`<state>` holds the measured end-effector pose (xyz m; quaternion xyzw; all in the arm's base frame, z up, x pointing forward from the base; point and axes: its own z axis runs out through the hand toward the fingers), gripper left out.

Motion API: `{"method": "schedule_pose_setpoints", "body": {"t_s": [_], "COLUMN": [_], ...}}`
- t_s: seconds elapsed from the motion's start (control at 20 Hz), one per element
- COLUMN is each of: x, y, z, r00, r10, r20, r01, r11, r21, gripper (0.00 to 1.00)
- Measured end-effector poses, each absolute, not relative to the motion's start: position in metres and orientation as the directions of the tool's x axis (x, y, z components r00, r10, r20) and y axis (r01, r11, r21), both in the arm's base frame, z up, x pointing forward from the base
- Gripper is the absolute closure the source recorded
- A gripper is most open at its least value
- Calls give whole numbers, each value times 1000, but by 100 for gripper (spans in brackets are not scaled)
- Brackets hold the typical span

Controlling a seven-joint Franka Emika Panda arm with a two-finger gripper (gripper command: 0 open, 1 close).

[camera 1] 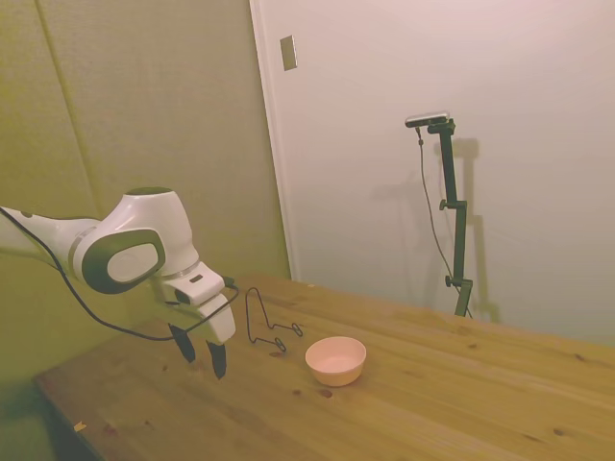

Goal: Load the bowl

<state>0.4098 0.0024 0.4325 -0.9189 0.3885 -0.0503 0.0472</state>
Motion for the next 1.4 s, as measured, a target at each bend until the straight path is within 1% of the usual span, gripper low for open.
{"method": "schedule_pose_setpoints", "body": {"t_s": [0.15,0.25,0.4,0.55,0.75,1.0,1.15,1.4], "x": [414,423,443,469,511,548,567,590], "y": [3,2,-7,-20,-35,-56,-65,-62], "z": [435,444,456,459,455,454,445,423], "r00": [691,679,650,622,582,529,509,503], "r10": [-719,-727,-745,-765,-791,-821,-835,-843], "r20": [73,101,147,170,188,215,210,193], "r01": [-707,-710,-724,-741,-769,-805,-821,-834], "r11": [-693,-685,-667,-644,-610,-565,-544,-532], "r21": [-142,-162,-178,-190,-189,-179,-171,-150], "gripper": [0,0,0,0,0,0,0,0]}}
